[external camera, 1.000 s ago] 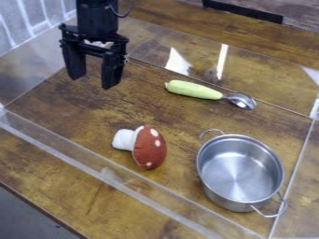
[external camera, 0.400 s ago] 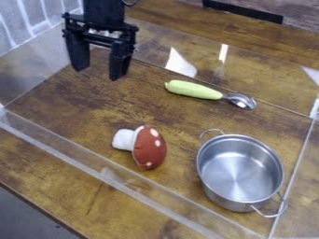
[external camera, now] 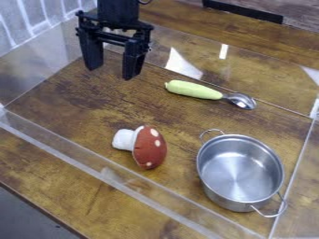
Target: Remove the mushroom from the silver pot and put it on the table
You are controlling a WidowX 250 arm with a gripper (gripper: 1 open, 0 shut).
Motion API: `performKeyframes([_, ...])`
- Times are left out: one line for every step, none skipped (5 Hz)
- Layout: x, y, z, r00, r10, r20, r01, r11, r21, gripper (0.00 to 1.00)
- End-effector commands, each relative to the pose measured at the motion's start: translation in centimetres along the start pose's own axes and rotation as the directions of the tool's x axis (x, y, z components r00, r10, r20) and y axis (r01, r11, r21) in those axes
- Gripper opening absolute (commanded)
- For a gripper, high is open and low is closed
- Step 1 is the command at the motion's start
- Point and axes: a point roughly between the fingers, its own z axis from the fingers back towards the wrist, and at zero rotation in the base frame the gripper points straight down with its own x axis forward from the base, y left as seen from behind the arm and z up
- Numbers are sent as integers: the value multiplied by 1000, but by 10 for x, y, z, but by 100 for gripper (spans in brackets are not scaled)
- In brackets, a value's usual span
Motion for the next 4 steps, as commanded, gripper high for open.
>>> performKeyframes([5,5,15,999,-23,43,23,1000,-12,100])
performKeyframes([6,18,14,999,-4,35,5,1000,-20,100])
performKeyframes([10,31,20,997,-60,43,61,998,-23,100])
performKeyframes([14,35,17,988,-147,48,148,989,-24,100])
